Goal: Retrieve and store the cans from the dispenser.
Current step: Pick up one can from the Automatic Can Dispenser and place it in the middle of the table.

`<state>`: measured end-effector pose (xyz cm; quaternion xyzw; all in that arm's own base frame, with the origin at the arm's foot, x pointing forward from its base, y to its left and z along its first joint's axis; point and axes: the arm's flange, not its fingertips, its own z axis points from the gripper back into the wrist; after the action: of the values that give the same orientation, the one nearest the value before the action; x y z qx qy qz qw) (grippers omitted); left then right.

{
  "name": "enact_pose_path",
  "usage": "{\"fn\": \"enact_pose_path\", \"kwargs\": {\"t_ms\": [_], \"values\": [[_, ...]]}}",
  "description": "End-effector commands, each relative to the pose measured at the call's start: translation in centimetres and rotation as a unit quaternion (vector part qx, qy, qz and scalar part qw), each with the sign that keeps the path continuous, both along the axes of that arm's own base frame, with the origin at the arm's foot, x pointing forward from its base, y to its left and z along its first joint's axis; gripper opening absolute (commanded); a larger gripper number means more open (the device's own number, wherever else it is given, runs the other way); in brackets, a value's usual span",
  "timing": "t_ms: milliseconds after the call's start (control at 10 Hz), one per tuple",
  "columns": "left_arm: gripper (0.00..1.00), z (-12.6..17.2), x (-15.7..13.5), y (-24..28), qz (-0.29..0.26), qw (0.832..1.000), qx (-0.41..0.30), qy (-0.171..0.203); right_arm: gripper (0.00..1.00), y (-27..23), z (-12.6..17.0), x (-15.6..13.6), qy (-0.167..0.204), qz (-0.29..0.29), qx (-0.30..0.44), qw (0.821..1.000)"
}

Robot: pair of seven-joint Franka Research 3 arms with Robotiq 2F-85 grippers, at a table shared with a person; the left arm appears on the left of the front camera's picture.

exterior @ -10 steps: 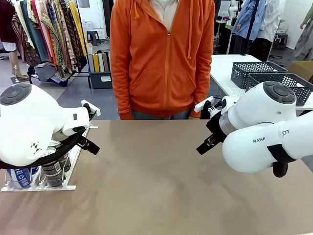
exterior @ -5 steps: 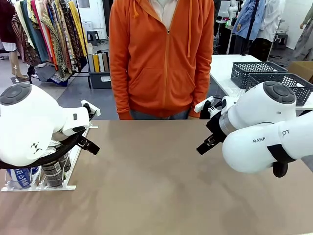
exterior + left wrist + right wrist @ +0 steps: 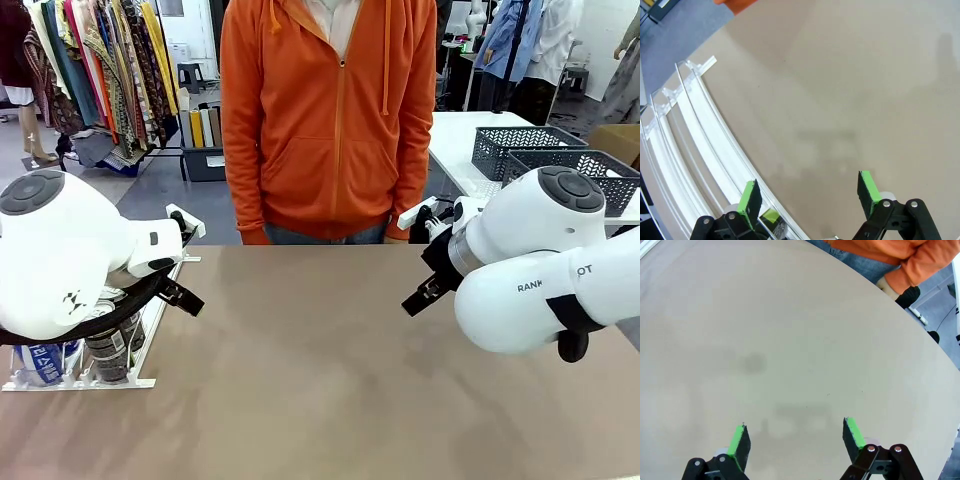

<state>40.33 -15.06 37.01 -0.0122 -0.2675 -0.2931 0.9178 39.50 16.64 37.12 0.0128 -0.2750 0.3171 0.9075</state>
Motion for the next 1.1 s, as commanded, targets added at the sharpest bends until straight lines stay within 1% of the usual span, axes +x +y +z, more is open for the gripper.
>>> {"fn": "enact_pose_path", "kwargs": {"t_ms": [0, 400, 500, 600, 700, 800, 900, 1000], "values": [[1.00, 0.0, 0.0, 0.0, 0.000, 1.000, 0.000, 0.000, 1.00, 0.0, 0.0, 0.0, 0.000, 0.000, 0.000, 1.000], [1.00, 0.0, 0.0, 0.0, 0.000, 1.000, 0.000, 0.000, 1.00, 0.0, 0.0, 0.0, 0.000, 0.000, 0.000, 1.000], [1.00, 1.8, -1.0, 0.0, -0.050, 0.997, -0.034, 0.042, 1.00, -0.6, 1.1, -0.1, 0.089, 0.066, 0.059, 0.992], [1.00, 3.7, -2.1, 0.3, -0.096, 0.987, -0.080, 0.103, 1.00, -1.7, 1.9, -0.1, 0.152, 0.088, 0.084, 0.981], [1.00, 6.5, -2.8, 0.4, -0.030, 0.981, -0.127, 0.145, 1.00, -2.9, 3.2, -0.1, 0.205, 0.054, 0.156, 0.965], [1.00, 9.1, -3.4, 1.5, -0.054, 0.962, -0.207, 0.169, 1.00, -4.8, 4.9, -0.7, 0.253, 0.081, 0.246, 0.932], [1.00, 12.0, -4.4, 4.0, -0.086, 0.943, -0.258, 0.191, 1.00, -7.5, 7.2, -2.0, 0.288, 0.139, 0.334, 0.887], [1.00, 14.9, -6.1, 7.4, -0.110, 0.920, -0.320, 0.198, 1.00, -10.9, 9.1, -3.6, 0.294, 0.154, 0.410, 0.850]]}}
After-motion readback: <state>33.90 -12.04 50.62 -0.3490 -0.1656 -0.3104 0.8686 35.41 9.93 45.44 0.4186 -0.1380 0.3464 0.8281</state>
